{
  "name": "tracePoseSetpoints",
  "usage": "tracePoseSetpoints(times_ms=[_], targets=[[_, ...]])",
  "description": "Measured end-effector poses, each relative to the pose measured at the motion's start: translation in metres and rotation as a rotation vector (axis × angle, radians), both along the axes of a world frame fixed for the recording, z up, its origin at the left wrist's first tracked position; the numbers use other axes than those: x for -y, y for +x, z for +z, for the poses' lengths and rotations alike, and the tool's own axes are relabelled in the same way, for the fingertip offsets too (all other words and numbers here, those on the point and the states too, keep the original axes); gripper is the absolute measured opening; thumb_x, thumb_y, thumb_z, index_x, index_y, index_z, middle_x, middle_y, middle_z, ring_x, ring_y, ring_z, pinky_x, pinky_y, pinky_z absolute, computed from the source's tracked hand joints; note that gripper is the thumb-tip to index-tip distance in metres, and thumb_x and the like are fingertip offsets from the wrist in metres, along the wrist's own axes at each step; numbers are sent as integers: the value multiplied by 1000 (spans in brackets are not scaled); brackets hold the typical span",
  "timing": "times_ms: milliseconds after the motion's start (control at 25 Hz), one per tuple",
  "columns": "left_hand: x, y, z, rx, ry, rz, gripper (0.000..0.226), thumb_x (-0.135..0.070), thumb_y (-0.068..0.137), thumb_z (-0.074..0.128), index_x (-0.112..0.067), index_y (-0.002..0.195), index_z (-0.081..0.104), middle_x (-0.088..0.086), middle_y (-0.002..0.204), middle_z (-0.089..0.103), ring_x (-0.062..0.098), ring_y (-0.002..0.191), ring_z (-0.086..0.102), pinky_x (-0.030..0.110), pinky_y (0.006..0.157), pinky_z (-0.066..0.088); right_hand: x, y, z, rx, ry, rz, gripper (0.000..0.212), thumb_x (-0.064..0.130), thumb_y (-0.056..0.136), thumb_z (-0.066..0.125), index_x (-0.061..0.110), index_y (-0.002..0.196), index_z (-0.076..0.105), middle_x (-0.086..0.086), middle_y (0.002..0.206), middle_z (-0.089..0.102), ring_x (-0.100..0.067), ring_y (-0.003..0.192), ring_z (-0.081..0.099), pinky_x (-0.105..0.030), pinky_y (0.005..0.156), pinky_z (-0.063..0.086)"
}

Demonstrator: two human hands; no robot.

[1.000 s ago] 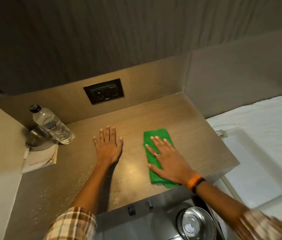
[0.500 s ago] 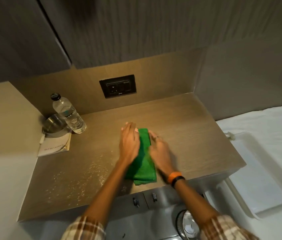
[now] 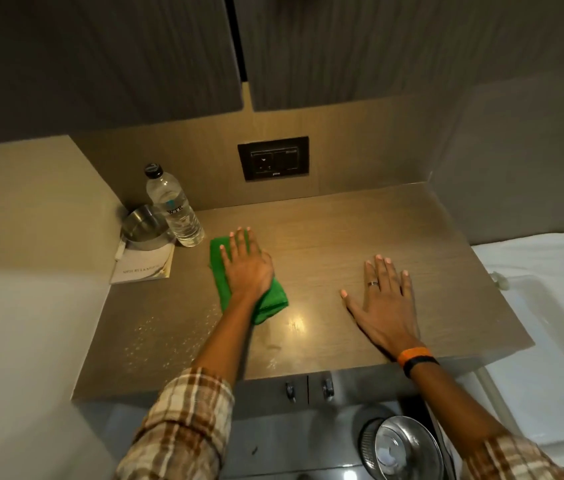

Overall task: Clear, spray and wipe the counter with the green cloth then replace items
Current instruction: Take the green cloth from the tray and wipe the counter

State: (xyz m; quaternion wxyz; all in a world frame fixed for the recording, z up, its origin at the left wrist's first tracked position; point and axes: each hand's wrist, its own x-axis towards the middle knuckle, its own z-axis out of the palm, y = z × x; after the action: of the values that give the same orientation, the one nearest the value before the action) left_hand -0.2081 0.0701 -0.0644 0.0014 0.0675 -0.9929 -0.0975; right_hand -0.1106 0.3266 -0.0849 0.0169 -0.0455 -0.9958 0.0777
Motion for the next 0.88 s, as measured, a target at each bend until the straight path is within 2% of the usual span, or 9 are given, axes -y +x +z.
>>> tracePoseSetpoints(times_ms=[160, 280, 440, 520, 600, 680, 760, 800, 880], targets=[[34, 57, -5, -1, 45, 335, 68, -41, 104, 24, -5, 158, 5, 16, 168, 6, 30, 156, 1, 57, 125, 3, 6, 2, 6, 5, 12, 24, 100, 82, 89, 12, 12, 160, 17, -12, 170, 10, -25, 159, 3, -55, 127, 4], [-9, 85, -1, 37, 124, 386, 77, -56, 102, 11, -3, 157, 2, 17, 167, 1, 32, 156, -2, 59, 125, 1, 6, 5, 7, 21, 6, 11, 99, 81, 90, 10, 12, 160, 17, -13, 170, 10, -27, 159, 3, -57, 127, 4], [-60, 107, -8, 62, 48, -38, 80, -62, 98, 1, -8, 157, -2, 9, 166, -8, 27, 155, -9, 56, 126, -3, 5, 4, 17, 91, -79, 20, 86, 72, 97, 11, 15, 161, 12, -11, 171, 1, -25, 159, -3, -54, 128, -1], [-47, 122, -10, 51, 17, -245, 78, -62, 99, 5, -11, 159, 1, 7, 168, -3, 23, 156, -7, 52, 127, -3, 11, 13, 25, 79, -222, -5, 71, 58, 103, 18, 16, 160, 19, -9, 171, 2, -25, 159, -2, -54, 128, 3], [-25, 131, -10, 26, 17, -372, 73, -57, 102, 13, -13, 159, 5, 5, 169, 5, 19, 157, -2, 48, 128, -1, 41, 34, 34, -31, -438, 28, 57, 44, 106, 26, 17, 156, 33, -8, 170, 15, -22, 158, 8, -51, 129, 7], [-1, 134, -4, 34, -8, -452, 67, -47, 104, 21, -13, 160, 5, 4, 169, 6, 17, 157, -1, 46, 128, 0, 98, 61, 38, -85, -580, 172, 54, 36, 106, 27, 15, 154, 38, -6, 167, 25, -16, 156, 17, -40, 130, 5], [29, 133, -1, 20, -66, -487, 63, -36, 105, 23, -10, 159, 4, 7, 169, 5, 20, 157, -1, 43, 128, -3, 158, 78, 31, -10, -642, 257, 56, 37, 106, 26, 13, 157, 30, -4, 167, 23, -12, 156, 15, -35, 130, 3], [52, 133, 2, -10, -72, -456, 60, -33, 105, 21, -9, 158, 5, 9, 168, 8, 22, 156, 2, 41, 127, -3, 183, 77, 27, 41, -602, 233, 57, 37, 108, 25, 12, 158, 25, -5, 169, 18, -13, 157, 10, -37, 130, 2], [111, 139, 9, -96, -28, -282, 60, -37, 104, 11, -11, 157, 10, 8, 167, 14, 21, 156, 9, 40, 126, 3, 217, 72, 19, 82, -356, 91, 62, 40, 108, 24, 7, 159, 18, -10, 170, 11, -22, 159, 5, -44, 130, 2]])
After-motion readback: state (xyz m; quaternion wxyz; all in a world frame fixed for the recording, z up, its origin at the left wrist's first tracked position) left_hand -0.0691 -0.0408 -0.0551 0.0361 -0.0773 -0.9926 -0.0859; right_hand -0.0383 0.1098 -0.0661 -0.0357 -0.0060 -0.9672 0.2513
